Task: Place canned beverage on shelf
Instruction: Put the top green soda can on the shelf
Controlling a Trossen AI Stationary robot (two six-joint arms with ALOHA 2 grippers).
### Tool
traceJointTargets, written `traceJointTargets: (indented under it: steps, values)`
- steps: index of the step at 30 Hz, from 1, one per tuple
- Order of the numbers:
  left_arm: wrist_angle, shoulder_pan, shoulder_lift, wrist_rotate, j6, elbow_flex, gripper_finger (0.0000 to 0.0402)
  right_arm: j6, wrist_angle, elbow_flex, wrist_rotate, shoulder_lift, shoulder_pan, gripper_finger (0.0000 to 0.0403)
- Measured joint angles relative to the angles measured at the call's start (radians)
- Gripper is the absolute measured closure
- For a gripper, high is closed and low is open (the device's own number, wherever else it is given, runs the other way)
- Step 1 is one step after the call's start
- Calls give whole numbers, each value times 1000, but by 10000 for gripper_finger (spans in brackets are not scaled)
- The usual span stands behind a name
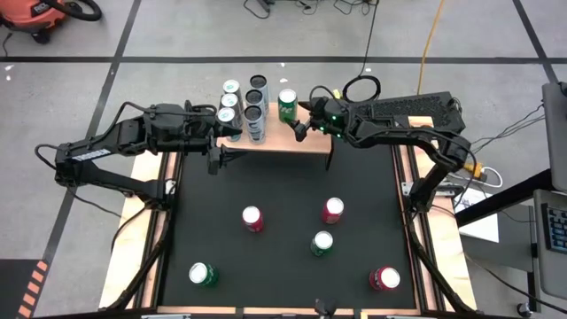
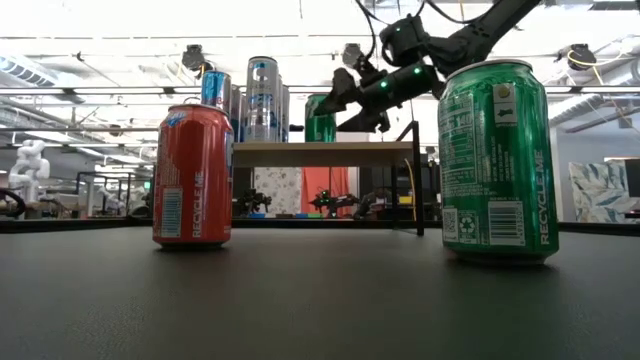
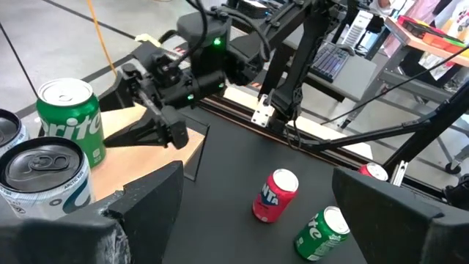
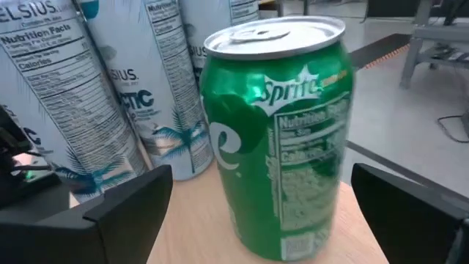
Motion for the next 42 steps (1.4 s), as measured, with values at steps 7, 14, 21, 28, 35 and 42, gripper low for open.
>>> traceJointTargets:
  steps: [7, 14, 21, 28, 35, 42]
  values:
    - [-1, 0, 0, -11, -19, 0, 49, -17, -29, 87, -26, 75, -1, 3]
    - [-5, 0, 0, -15, -20, 0, 49, -49, -87, 153, -29, 125, -6, 14]
    - [-5, 0, 0, -18, -30, 0, 49, -51, -129, 163, -30, 112, -26, 27]
    - [-11, 0, 0, -18, -29, 0, 49, -2, -192, 163, -31, 84, -34, 6]
    - [-33, 0, 0, -18, -29, 0, 49, -11, -195, 163, 18, 78, -12, 5]
    - [-34, 0, 0, -18, -38, 0, 49, 33, -267, 162, 216, 41, 53, 3]
